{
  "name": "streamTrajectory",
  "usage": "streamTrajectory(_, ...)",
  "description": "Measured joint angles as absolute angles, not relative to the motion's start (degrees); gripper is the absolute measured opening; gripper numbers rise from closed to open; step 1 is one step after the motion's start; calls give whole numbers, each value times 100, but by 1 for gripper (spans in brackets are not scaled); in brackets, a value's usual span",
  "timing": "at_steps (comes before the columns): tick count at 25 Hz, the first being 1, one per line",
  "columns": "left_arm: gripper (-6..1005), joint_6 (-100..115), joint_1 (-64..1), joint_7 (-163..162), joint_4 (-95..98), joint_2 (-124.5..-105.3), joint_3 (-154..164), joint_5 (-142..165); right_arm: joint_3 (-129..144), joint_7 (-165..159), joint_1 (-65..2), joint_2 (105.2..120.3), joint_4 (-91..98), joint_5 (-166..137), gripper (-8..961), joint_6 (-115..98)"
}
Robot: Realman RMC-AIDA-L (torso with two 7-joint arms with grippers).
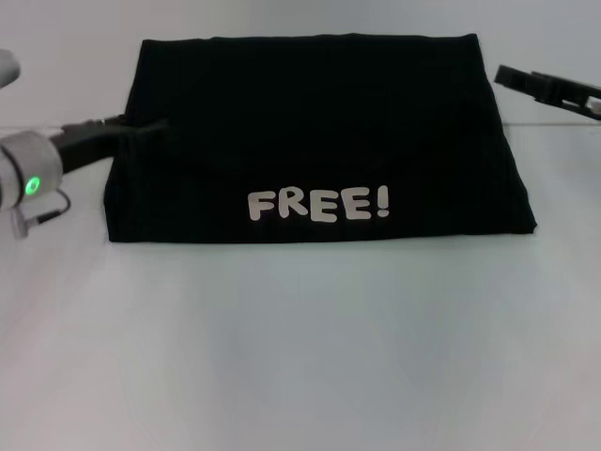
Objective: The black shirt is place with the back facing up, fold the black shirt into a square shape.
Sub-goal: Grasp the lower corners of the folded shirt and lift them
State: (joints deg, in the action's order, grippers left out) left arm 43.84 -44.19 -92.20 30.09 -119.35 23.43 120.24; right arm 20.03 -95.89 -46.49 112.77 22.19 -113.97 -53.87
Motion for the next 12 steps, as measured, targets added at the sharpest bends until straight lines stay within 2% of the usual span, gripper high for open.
streamTrajectory(3,813,5711,-3808,-9850,3964,-12097,2624,12205,2008,-9602,-4436,11183,2221,-11405,674,-6020)
streamTrajectory(6,849,6211,-3558,-10229,4418,-12184,2636,12501,2156,-9596,-4285,11115,2254,-11516,679,-6547)
streamTrajectory(12,847,6609,-3239,-11181,4928,-12292,2566,13530,2847,-9619,-4128,11004,2377,-11541,677,-7320)
